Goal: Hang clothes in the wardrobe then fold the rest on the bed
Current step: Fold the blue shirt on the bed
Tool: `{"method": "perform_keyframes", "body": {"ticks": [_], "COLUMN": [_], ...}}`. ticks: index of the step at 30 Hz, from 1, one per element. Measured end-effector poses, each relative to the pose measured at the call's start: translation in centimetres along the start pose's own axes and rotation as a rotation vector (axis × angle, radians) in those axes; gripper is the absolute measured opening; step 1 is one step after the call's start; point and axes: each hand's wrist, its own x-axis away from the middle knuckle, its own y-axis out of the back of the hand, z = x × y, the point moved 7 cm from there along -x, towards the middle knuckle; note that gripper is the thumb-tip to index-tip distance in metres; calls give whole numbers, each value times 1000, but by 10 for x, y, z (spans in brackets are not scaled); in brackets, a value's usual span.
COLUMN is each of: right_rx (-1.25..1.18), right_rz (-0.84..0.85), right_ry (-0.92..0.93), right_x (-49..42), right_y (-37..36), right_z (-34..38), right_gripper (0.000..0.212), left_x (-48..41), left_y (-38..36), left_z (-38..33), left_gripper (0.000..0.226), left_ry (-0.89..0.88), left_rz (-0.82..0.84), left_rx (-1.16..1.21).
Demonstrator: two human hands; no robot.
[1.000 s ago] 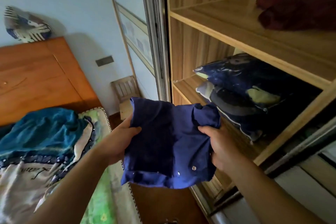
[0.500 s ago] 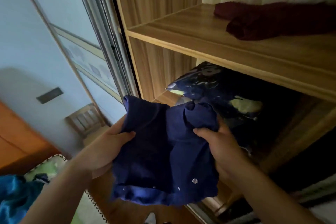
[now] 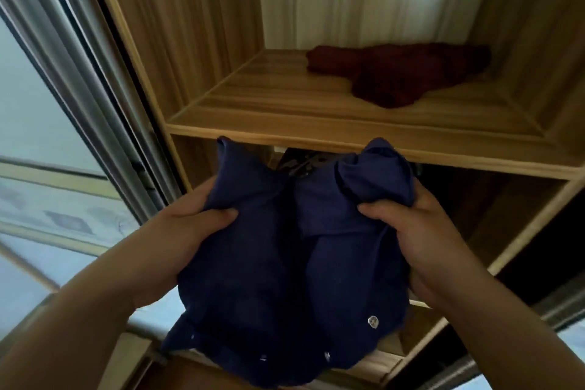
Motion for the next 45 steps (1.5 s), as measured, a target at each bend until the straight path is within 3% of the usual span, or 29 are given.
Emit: {"method": "perform_keyframes", "body": {"ticks": [8, 17, 24, 35, 39, 41, 43, 45], "right_rx": [-6, 3, -32, -114, 40, 186, 465, 826], "right_rz": [-152, -219, -278, -292, -393, -534, -710, -762], "right_ry": [136, 227, 276, 235, 250, 302, 311, 266], "right_x": [3, -21, -60, -184, -252, -282, -296, -305], "right_y": [-1, -2, 11, 64, 95, 121, 143, 150], "right_z": [89, 154, 194, 258, 289, 300, 296, 272], "right_gripper": [26, 28, 32, 36, 38, 52, 77, 84], "left_x": [-27, -69, -125, -272, -347, -379, -400, -413], "left_y": [-16, -18, -29, -49, -52, -53, -55, -56], "left_z": [-88, -146, -182, -205, -210, -204, -184, -155], "left_gripper": [49, 45, 46, 41, 40, 38, 30, 16], "left_ry": [-126, -194, -222, -121, -105, -125, -143, -151], "left_rz": [149, 235, 212, 118, 94, 61, 18, 51], "left_rx": [-10, 36, 71, 155, 155, 94, -171, -573]}}
